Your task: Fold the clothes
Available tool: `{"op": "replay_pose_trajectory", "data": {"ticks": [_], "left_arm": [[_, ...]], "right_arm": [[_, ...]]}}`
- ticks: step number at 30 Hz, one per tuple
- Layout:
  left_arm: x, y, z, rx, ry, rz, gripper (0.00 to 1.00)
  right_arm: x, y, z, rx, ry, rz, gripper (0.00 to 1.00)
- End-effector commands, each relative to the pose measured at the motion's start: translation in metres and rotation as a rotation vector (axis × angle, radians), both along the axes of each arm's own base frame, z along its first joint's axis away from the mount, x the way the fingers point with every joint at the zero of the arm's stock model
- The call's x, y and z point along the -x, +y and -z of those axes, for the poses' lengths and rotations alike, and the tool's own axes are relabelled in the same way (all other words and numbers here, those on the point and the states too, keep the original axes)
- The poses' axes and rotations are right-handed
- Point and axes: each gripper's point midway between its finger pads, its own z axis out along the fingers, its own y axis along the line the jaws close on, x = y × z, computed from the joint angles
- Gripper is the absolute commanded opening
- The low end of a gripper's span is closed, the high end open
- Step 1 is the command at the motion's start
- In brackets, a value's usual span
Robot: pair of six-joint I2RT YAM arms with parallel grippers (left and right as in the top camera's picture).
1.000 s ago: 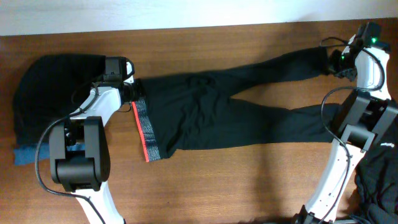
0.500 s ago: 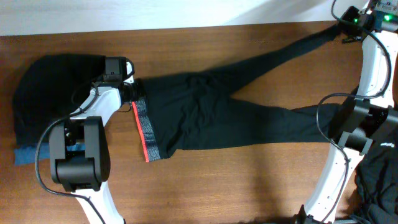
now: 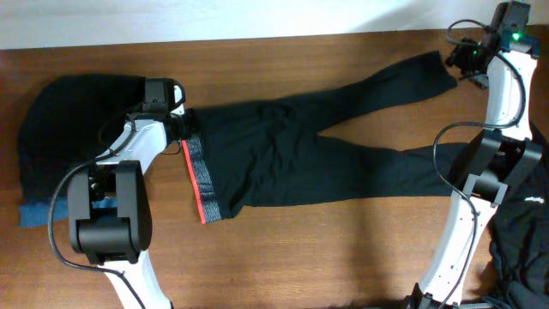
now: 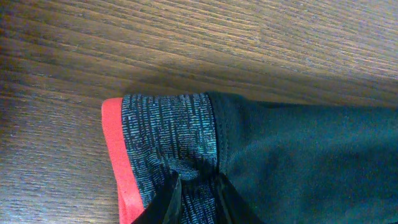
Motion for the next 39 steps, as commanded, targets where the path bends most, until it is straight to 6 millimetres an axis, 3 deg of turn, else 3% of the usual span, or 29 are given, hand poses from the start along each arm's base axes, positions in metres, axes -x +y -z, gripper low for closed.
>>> {"op": "replay_pose_trajectory", "data": {"ticks": [1,5,10,14,17,24,30,32,39], "left_arm": [[0.026,-0.001,0.041,0.003,0.126,0.004,0.19],[0.026,-0.001,0.041,0.003,0.126,0.004,0.19],[0.026,-0.001,0.041,0.003,0.126,0.004,0.22],[0.026,-0.001,0.041,0.003,0.126,0.004,0.33],[0.026,-0.001,0.041,0.003,0.126,0.004,0.39],[0.02,-0.001,0.038,0.003,0.097,0.004,0.43],[0.002,0.0,0.03,0.001,0.018,0.002,0.43],[-0.006,0.002,0.026,-0.012,-0.02,-0.006,0.43],[-0.031,0.012,0.014,-0.059,-0.138,-0.038,0.42]], "right_arm": [[0.002,-0.007,-0.005,0.052,0.007,-0.047,0.71],[0.002,0.002,0.009,0.019,0.022,-0.088,0.6],[-0.007,0.04,0.036,-0.112,-0.008,-0.261,0.48],[-0.016,0.072,0.058,-0.158,-0.025,-0.386,0.48],[-0.017,0.078,0.075,-0.138,0.004,-0.392,0.48],[-0.001,0.059,0.112,-0.072,0.131,-0.272,0.49],[0.013,0.032,0.115,-0.06,0.173,-0.166,0.49],[0.026,0.016,0.118,-0.063,0.211,-0.09,0.48],[0.045,0.001,0.121,-0.088,0.255,-0.051,0.48]]}}
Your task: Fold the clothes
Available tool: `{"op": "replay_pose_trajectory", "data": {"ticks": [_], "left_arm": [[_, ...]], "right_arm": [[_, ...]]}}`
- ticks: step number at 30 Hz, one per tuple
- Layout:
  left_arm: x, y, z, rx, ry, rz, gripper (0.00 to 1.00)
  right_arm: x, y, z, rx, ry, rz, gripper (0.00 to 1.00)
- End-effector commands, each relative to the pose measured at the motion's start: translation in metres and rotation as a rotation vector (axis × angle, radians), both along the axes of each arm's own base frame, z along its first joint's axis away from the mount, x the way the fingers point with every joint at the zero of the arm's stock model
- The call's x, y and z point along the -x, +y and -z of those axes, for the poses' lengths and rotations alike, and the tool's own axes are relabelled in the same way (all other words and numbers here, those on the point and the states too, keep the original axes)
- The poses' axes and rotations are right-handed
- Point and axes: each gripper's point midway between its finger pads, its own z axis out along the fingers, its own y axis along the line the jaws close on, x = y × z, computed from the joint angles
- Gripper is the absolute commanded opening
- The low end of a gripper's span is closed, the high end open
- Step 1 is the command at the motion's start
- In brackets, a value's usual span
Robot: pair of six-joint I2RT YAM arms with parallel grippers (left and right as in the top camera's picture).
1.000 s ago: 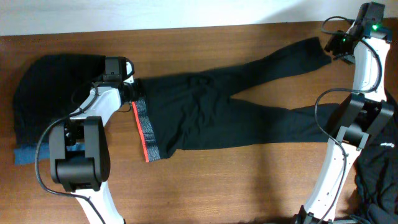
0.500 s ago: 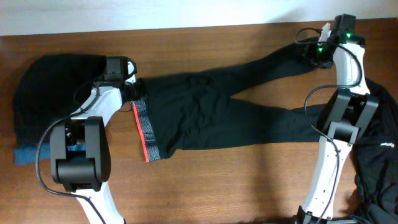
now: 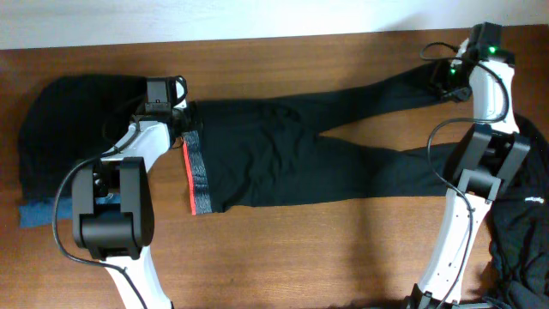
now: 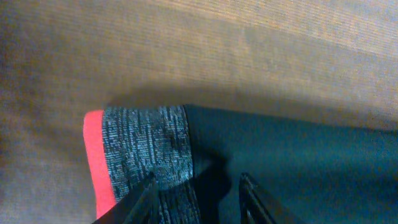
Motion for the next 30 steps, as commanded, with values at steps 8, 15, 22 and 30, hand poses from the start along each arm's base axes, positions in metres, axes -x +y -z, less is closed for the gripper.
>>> {"op": "replay_pose_trajectory", "data": {"ticks": [8,15,22,30], "left_arm": [[-0.015,0.019,0.023,-0.096,-0.064,-0.026,0.42],[-0.018,0.019,0.017,-0.137,-0.071,0.025,0.45],[-0.031,0.02,-0.046,-0.178,-0.128,0.059,0.57],[0.0,0.018,-0.121,-0.166,-0.094,0.071,0.82]], "right_arm": [[0.038,-0.034,0.044,0.034,0.15,0.101,0.48],[0.036,-0.034,0.038,0.033,0.141,0.098,0.59],[0.017,-0.042,-0.035,0.082,0.015,0.103,0.74],[0.035,-0.035,-0.134,0.13,-0.047,0.054,0.83]]}}
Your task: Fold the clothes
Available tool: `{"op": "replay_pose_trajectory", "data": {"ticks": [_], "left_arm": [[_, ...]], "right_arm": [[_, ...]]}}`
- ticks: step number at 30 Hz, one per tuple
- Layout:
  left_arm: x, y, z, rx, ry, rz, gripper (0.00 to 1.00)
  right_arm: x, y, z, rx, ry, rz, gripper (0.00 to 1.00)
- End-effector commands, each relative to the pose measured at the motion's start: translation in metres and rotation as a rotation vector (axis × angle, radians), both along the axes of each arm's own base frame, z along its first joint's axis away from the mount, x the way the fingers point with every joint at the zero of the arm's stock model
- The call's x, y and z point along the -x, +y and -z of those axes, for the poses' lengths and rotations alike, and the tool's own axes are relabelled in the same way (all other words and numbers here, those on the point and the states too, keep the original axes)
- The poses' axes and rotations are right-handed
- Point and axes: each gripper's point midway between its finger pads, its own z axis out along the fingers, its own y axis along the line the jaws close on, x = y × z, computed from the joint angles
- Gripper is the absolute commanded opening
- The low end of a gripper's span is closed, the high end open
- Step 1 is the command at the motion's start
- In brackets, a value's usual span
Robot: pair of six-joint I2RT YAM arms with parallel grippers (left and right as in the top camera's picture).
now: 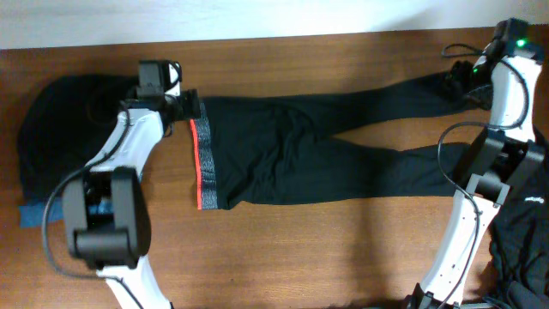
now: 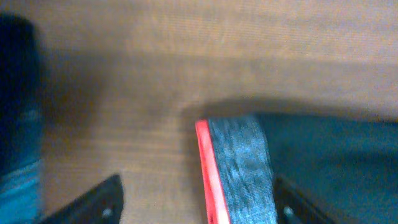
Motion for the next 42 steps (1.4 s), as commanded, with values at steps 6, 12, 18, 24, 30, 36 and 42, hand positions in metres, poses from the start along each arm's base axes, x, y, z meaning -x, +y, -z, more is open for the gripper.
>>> {"op": "replay_pose_trajectory", "data": {"ticks": [6,12,18,24,30,36,42], "left_arm": [[0.05,-0.021,-0.079,0.113,0.035,0.089,0.99],[0.092,-0.03,-0.059,0.172,0.225,0.109,0.99],[0.116,-0.032,-0.051,0.19,0.329,0.103,0.99],[0.129,-0.04,-0.05,0.235,0.383,0.115,0.99],[0.139,-0.041,-0.048,0.237,0.426,0.112,0.99],[0.159,-0.054,-0.043,0.23,0.504,0.142,0.99],[0.186,-0.078,-0.02,0.209,0.595,0.202,0.99]], "right_arm": [[0.041,0.012,-0.112,0.058,-0.027,-0.05,0.85],[0.082,0.025,-0.105,-0.014,0.13,-0.044,0.86],[0.082,0.043,-0.113,-0.119,0.085,-0.086,0.91],[0.141,0.035,-0.136,0.004,0.211,-0.05,0.99],[0.204,0.052,-0.137,-0.065,0.301,-0.017,0.99],[0.232,0.071,-0.104,-0.136,0.374,-0.02,0.99],[0.247,0.084,-0.038,-0.202,0.44,-0.002,0.97]]}}
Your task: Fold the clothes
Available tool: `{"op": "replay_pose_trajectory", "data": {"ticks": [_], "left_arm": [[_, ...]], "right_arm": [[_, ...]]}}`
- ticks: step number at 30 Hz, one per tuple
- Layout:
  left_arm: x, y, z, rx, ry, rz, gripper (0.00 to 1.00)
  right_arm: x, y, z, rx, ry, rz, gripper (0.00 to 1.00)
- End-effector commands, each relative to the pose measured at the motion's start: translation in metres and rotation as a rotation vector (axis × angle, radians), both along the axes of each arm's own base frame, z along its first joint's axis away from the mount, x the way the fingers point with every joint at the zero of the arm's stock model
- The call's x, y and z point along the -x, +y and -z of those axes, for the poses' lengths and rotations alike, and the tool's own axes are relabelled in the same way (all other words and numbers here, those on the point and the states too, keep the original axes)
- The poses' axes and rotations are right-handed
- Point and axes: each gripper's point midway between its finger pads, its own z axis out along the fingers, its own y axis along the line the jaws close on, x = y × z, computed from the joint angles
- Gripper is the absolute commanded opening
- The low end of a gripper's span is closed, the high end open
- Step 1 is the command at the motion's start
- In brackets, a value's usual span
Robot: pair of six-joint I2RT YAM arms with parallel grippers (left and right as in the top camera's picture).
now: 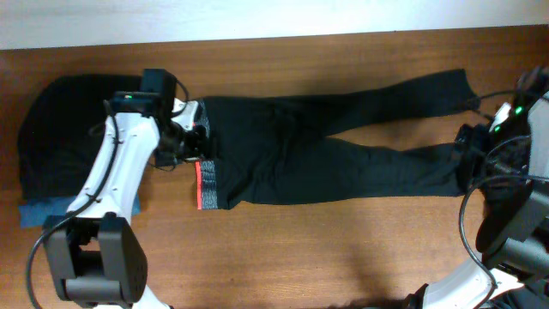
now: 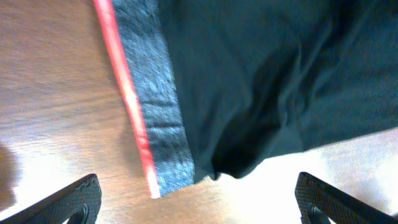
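Observation:
Black leggings (image 1: pixel 326 150) lie flat across the table, legs pointing right. Their waistband (image 1: pixel 200 184), grey with a red edge, is at the left end. My left gripper (image 1: pixel 192 142) hovers over the waistband's middle; in the left wrist view the waistband (image 2: pixel 155 112) runs below it, with the near corner showing. The left gripper (image 2: pixel 199 208) is open wide, its fingertips (image 2: pixel 78 199) at the frame's lower corners with nothing between them. My right gripper (image 1: pixel 467 148) is at the cuff of the nearer leg; whether it is open or shut does not show. The farther leg's cuff (image 1: pixel 459 84) lies free.
A heap of black cloth (image 1: pixel 64 129) sits at the left end of the table, with a blue cloth (image 1: pixel 34 213) at its near edge. More dark fabric (image 1: pixel 523 245) lies at the right by the right arm's base. The table's far edge meets a white wall.
My left gripper has moved from beside the waistband's far corner toward me, over the waistband's middle, still open. The right gripper has moved from the farther leg's cuff to the nearer leg's cuff.
At first my left gripper was shut on the waistband's far corner, the right at the farther leg's cuff. Then the left fingers stood parted, then wide open beside the band. Both legs lie straighter now, and both grippers are nearer me.

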Motion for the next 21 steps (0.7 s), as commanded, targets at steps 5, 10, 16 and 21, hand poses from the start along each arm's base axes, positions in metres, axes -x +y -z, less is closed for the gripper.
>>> {"op": "replay_pose_trajectory", "data": {"ticks": [5,10,16,21], "left_arm": [[0.041,-0.02,0.039,0.003,0.115,0.067,0.99],[0.052,-0.018,0.062,-0.001,0.136,0.068,0.99],[0.07,-0.013,0.08,-0.022,0.181,0.067,0.99],[0.091,-0.009,0.091,-0.031,0.246,0.067,0.99]], "right_arm": [[0.024,0.02,0.064,-0.064,0.065,0.032,0.97],[0.029,0.023,0.077,-0.066,0.069,0.033,0.97],[0.029,0.022,0.077,-0.065,0.068,0.033,0.97],[0.029,0.022,0.077,-0.065,0.068,0.033,0.97]]}}
